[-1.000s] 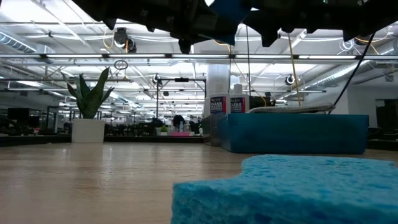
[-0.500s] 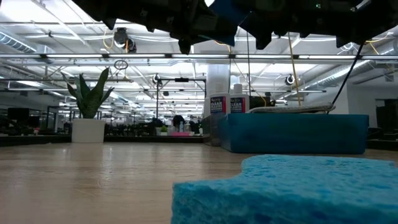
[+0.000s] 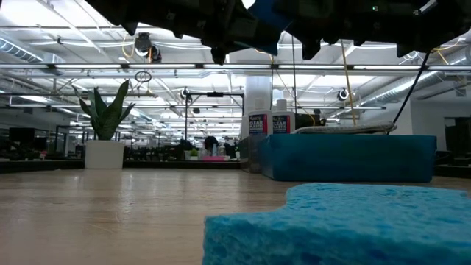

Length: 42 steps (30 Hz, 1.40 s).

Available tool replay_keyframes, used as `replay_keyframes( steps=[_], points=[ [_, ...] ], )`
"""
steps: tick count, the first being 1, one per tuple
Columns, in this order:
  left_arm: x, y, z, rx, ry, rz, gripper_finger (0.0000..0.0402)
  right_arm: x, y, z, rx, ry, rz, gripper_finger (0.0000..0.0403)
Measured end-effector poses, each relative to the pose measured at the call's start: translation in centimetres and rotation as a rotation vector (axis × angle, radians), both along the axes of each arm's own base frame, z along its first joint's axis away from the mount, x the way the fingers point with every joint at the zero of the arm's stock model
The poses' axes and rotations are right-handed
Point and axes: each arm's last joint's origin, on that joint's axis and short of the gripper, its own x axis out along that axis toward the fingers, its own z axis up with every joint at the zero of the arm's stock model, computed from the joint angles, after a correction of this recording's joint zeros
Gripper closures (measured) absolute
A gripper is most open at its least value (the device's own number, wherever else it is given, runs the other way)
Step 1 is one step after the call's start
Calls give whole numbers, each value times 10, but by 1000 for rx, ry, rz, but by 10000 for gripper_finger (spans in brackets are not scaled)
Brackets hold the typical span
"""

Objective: Pick & Place Kitchen Items
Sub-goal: Put the blue dishwashing sponge into the right black bin

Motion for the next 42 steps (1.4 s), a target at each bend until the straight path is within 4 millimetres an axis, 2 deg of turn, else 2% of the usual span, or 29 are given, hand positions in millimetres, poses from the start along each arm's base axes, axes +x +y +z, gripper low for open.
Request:
replay_keyframes(
  steps=[3,10,13,19,29,32,38,42],
  points=[
    [0,0,0,0,0,0,389,0,0,0,0,0,1,337],
    [0,0,0,-1,0,5,347,0,0,0,-25,-3,-2,383],
    [0,0,0,-1,0,5,342,0,0,0,-27,-3,-2,396],
    [0,-2,0,-76,1,-6,340,0,0,0,-27,-3,0,400],
    [-1,-5,1,-70,-4,11,331,0,0,0,-27,-3,1,399],
    [-1,-8,1,-55,-6,-10,301,0,0,0,-27,-3,1,399],
    [-2,-16,1,-24,-5,-39,200,0,1,0,-30,-4,25,399],
    [-2,-16,1,-16,-8,-40,151,-2,0,3,-30,-4,22,399]
  ],
)
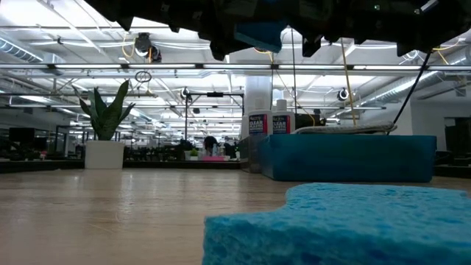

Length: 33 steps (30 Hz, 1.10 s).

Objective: Pick & Place Kitchen Items
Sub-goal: Put the blue dishwashing sponge into the right black bin

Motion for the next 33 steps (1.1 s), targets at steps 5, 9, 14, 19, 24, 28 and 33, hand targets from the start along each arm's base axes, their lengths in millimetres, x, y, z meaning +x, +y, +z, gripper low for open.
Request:
replay_keyframes(
  steps=[5,9,14,19,24,28,33],
  points=[
    [0,3,0,-7,5,11,117,-8,-1,8,-1,13,-2,399],
    [0,3,0,-6,5,12,106,-17,-2,14,-3,40,-6,399],
    [0,3,0,-7,7,13,105,-30,-3,22,-2,71,-22,399],
    [0,4,0,-8,8,18,105,-42,-7,26,0,117,-119,399],
    [0,4,0,-8,8,18,105,-49,-10,27,-3,158,-209,399],
    [0,3,0,-8,8,14,105,-53,-12,27,-5,171,-258,399],
    [0,3,0,-9,8,13,105,-54,-14,26,-10,196,-320,399]
  ],
)
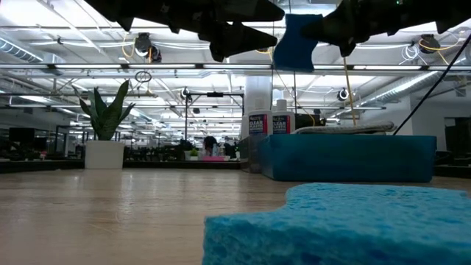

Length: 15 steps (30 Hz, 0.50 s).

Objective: Pick & Place Kitchen Items
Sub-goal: Put the blue dishwashing sponge into the right black bin

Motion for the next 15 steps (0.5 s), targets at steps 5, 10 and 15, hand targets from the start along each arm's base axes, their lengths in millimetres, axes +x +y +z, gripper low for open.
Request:
replay_keyframes(
  steps=[5,10,15],
  points=[
    [-1,-4,-1,-52,17,-129,105,0,-1,0,-2,0,-25,399],
    [-3,-12,1,-114,11,-414,105,0,-1,0,-2,-1,-25,399],
    [-9,-23,4,-167,5,-704,105,0,-1,0,-2,-1,-24,399]
  ],
)
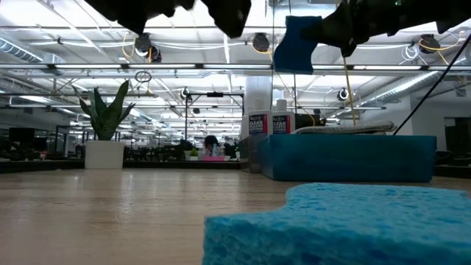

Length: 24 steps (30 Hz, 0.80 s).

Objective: Pick & Place Kitchen Items
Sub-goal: Put the blue dishwashing sponge into the right black bin

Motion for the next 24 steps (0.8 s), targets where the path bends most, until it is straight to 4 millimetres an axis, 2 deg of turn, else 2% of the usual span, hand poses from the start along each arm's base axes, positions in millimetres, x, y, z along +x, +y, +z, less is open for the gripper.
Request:
replay_keyframes(
  steps=[3,6,24],
  points=[
    [-5,-9,1,-11,-14,-163,105,0,0,0,0,0,1,399],
    [-8,-18,4,-12,-58,-245,105,0,0,0,0,0,2,399],
    [-8,-20,5,-6,-74,-205,105,0,0,0,0,0,3,399]
  ],
)
